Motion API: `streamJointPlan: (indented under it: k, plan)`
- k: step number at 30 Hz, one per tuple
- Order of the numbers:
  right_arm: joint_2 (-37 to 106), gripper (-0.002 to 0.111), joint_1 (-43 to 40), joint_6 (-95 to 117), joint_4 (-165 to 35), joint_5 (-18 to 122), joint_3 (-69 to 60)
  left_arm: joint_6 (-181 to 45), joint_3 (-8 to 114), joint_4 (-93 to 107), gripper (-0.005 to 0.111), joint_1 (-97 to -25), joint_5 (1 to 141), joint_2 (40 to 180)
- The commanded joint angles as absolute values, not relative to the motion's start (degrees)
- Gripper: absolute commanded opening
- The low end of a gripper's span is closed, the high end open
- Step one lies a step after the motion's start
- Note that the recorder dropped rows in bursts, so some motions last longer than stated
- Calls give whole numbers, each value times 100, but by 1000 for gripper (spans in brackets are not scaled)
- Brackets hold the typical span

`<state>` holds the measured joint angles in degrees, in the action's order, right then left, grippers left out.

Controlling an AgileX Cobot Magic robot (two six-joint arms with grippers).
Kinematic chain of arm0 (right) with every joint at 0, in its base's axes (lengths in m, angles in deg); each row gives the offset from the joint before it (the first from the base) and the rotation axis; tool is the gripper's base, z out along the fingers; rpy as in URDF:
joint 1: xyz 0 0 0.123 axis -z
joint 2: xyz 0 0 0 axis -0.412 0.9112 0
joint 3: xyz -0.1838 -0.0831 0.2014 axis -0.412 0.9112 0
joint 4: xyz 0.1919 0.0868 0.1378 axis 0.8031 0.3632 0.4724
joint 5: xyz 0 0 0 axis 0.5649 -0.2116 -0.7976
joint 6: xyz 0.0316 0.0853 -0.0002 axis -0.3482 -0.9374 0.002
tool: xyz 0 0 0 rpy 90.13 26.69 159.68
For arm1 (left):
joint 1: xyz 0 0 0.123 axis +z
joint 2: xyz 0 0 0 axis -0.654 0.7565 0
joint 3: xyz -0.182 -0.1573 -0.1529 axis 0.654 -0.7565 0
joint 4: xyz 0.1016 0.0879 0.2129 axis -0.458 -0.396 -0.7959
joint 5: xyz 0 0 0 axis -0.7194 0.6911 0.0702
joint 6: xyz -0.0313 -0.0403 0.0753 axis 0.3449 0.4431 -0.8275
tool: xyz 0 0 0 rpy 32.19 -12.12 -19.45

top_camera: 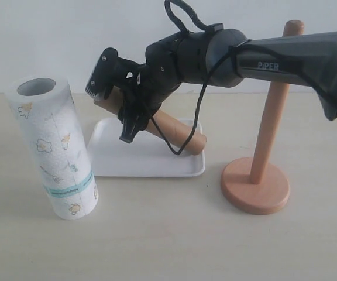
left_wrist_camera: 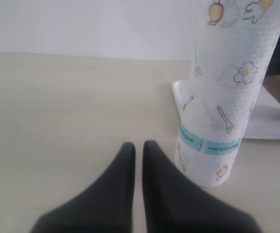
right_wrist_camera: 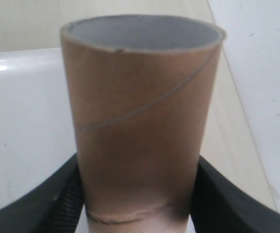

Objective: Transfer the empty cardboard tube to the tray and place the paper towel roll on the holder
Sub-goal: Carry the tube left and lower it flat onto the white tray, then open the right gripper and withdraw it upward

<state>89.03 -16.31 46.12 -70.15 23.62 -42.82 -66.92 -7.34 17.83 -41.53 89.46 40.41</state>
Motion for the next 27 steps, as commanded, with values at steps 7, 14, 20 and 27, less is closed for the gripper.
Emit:
streamJointPlan:
  k: [7, 14, 20, 27]
  plan:
    - [8877, 75, -1612, 4567, -7013, 2295, -4315, -6648, -752, 1803, 5, -4139, 8901, 4022]
    - [8797, 54, -1622, 4518, -7013, 2280, -4315, -6648, -752, 1803, 5, -4139, 8901, 4022]
    - [8353, 20, -1622, 4167, -7013, 2036, -4315, -6648, -752, 1803, 5, -4139, 8901, 4022]
    - [7859, 0, -1622, 3740, -6974, 1816, -4315, -6648, -752, 1803, 5, -4139, 8901, 4022]
